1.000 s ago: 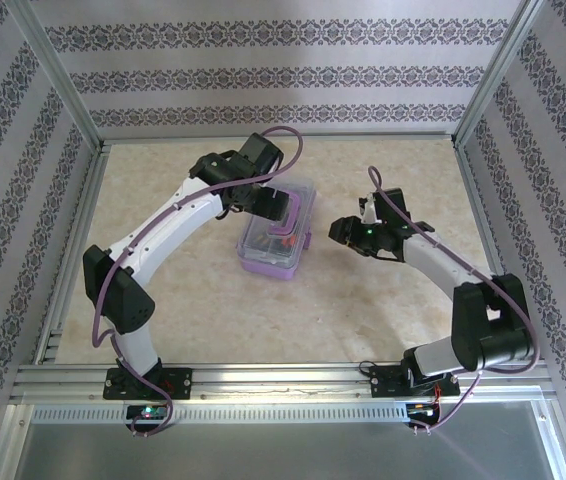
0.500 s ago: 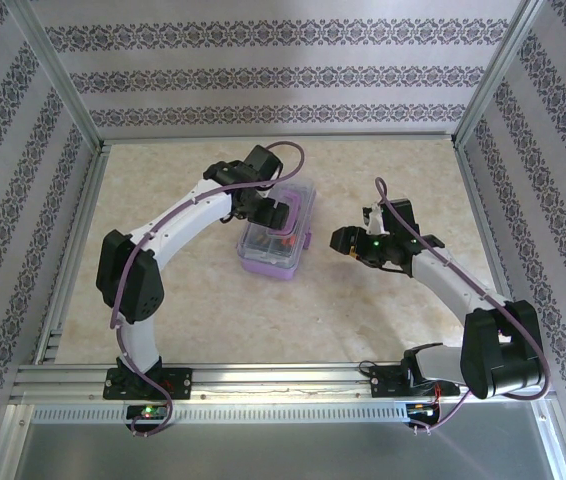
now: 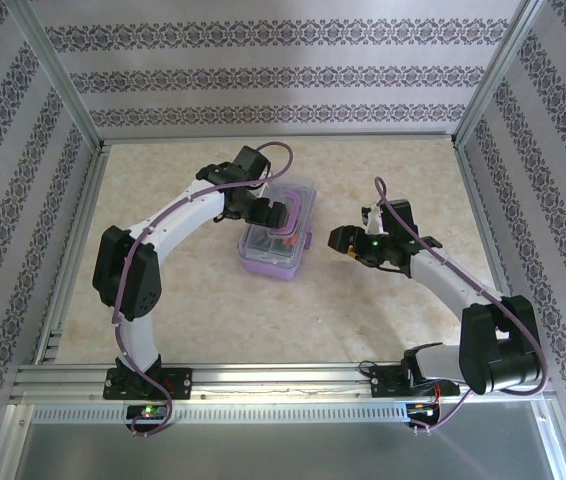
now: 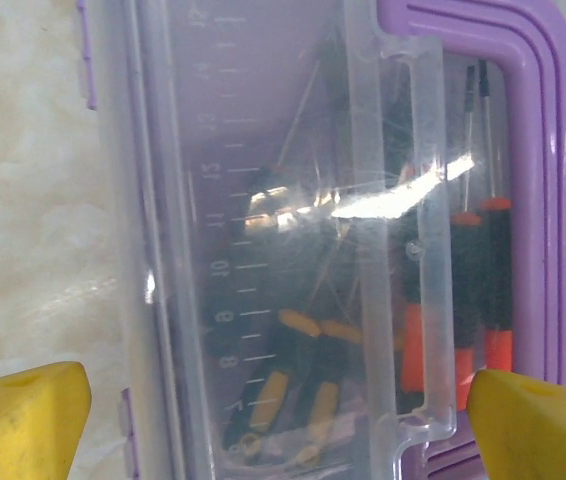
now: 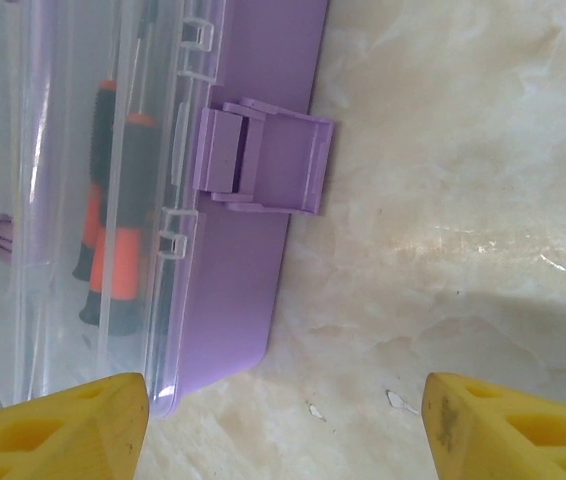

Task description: Pack the tool kit

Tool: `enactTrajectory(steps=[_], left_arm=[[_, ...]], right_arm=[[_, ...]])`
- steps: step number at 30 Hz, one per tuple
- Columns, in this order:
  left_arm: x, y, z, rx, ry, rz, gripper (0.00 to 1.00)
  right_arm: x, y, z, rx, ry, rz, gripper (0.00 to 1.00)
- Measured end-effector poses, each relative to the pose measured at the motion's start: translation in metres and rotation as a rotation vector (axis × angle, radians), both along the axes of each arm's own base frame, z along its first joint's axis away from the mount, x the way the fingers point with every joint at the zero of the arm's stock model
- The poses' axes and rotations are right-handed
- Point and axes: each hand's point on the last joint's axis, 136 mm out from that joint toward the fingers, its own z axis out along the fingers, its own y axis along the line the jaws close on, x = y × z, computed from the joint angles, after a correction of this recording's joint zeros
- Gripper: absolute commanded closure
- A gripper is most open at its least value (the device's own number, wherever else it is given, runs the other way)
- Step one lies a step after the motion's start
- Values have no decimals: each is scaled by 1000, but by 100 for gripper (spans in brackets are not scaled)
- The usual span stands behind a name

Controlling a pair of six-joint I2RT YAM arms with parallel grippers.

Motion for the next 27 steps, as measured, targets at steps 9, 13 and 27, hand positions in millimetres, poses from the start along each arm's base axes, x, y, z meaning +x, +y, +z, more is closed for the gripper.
enactTrajectory(steps=[9, 13, 27], left_arm=[[7, -1, -13, -73, 56, 21, 21], [8, -1, -11, -75, 58, 21, 32], [14, 3, -13, -126, 98, 31, 38]], right_arm=[[15, 7, -12, 47, 27, -14, 23], [23, 12, -11, 86, 18, -20, 22], [52, 25, -14, 196, 9, -57, 12]])
